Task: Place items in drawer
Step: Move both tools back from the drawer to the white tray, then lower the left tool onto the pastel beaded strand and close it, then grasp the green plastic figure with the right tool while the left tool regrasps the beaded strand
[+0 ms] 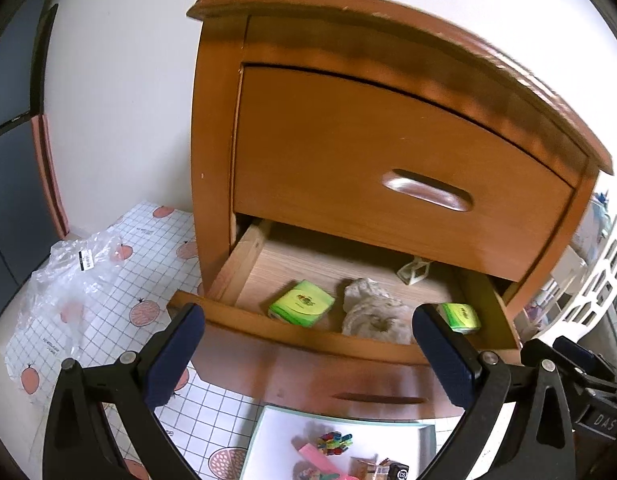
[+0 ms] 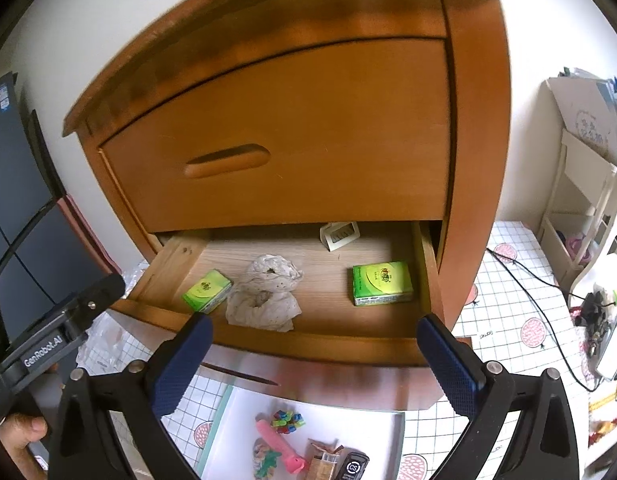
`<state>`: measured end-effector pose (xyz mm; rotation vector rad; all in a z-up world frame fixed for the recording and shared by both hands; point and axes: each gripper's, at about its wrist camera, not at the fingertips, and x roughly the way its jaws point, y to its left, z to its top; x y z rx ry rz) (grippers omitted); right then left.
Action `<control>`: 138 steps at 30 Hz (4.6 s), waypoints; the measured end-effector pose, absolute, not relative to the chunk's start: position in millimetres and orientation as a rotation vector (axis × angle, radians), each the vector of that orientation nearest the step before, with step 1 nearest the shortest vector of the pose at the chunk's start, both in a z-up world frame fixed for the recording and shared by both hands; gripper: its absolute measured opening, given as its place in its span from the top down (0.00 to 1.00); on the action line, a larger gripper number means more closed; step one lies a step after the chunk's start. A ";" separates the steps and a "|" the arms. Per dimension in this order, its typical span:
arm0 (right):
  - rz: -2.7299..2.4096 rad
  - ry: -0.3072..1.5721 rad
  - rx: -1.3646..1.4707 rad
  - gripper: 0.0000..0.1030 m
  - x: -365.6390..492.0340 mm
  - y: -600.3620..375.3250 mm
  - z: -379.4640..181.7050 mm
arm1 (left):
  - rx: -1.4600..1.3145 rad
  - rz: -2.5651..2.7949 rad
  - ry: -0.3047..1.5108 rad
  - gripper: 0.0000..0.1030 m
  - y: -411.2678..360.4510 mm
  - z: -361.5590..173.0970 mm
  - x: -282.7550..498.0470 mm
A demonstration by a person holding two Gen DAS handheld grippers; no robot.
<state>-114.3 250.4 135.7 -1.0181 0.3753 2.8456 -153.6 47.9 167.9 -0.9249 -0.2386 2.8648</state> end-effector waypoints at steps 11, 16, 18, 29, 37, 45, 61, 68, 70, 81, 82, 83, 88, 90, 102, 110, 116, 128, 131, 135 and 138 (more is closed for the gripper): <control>2.893 0.362 -0.922 0.00 -47.8 245.7 115.4 | -0.852 2.796 -0.157 0.00 62.9 122.5 -88.9; 2.833 0.381 -1.085 0.00 -34.6 245.5 62.9 | -1.016 2.692 -0.156 0.00 75.7 67.8 -75.6; 2.798 0.399 -1.154 0.00 -32.0 246.8 39.1 | -1.069 2.666 -0.124 0.00 80.0 48.3 -74.5; 2.599 0.555 -1.470 0.00 -28.7 254.3 -73.2 | -1.451 2.495 -0.089 0.00 84.1 -39.9 -77.3; 2.545 0.566 -1.587 0.00 -25.1 247.0 -109.6 | -1.631 2.408 -0.149 0.00 76.0 -78.5 -84.0; 2.616 0.448 -1.546 0.00 -25.9 233.5 -100.8 | -1.631 2.420 -0.131 0.00 77.8 -80.8 -84.2; 2.638 0.397 -1.570 0.09 -29.6 222.9 -103.2 | -1.621 2.394 -0.265 0.42 63.7 -82.9 -97.4; 2.620 0.384 -1.621 0.13 -30.3 218.5 -110.1 | -1.608 2.348 -0.296 0.57 68.0 -87.9 -102.8; 2.621 0.373 -1.630 0.14 -30.2 216.7 -111.1 | -1.595 2.335 -0.306 0.70 69.8 -87.9 -104.3; 2.620 0.372 -1.645 0.19 -29.6 214.8 -111.4 | -1.563 2.250 -0.464 0.91 66.7 -89.4 -106.8; 2.622 0.376 -1.642 0.20 -29.5 214.6 -110.3 | -1.567 2.250 -0.485 0.91 64.1 -89.8 -107.0; 2.627 0.383 -1.638 0.20 -29.3 214.3 -108.8 | -1.570 2.258 -0.497 0.91 61.9 -89.9 -107.1; 2.646 0.369 -1.637 0.21 -29.2 210.3 -105.8 | -1.541 2.300 -0.570 0.91 48.0 -84.5 -108.0; 2.639 0.368 -1.644 0.21 -29.4 210.5 -107.1 | -1.513 2.298 -0.630 0.91 41.9 -81.2 -108.1; 2.722 0.453 -1.607 0.33 -39.8 204.8 -86.1 | -1.572 2.157 -0.620 0.92 54.7 -91.0 -104.0; 2.729 0.623 -1.662 0.47 -63.4 202.5 -92.7 | -1.648 2.185 -0.596 0.92 46.2 -98.6 -101.0; 2.757 0.647 -1.726 0.50 -69.2 188.9 -97.7 | -1.683 2.232 -0.622 0.91 32.4 -100.7 -100.4; 2.778 0.724 -1.808 0.58 -88.4 171.1 -108.4 | -1.713 2.159 -0.803 0.87 19.9 -113.0 -98.1; 2.750 0.834 -1.818 0.59 -95.1 175.5 -112.9 | -1.716 2.157 -0.813 0.87 18.8 -113.6 -97.8; 2.681 1.010 -1.859 0.59 -105.9 180.8 -124.6 | -1.715 2.167 -0.781 0.87 24.0 -113.1 -98.3; 2.624 1.086 -1.868 0.63 -112.1 184.0 -133.7 | -1.714 2.177 -0.754 0.87 26.3 -112.3 -98.5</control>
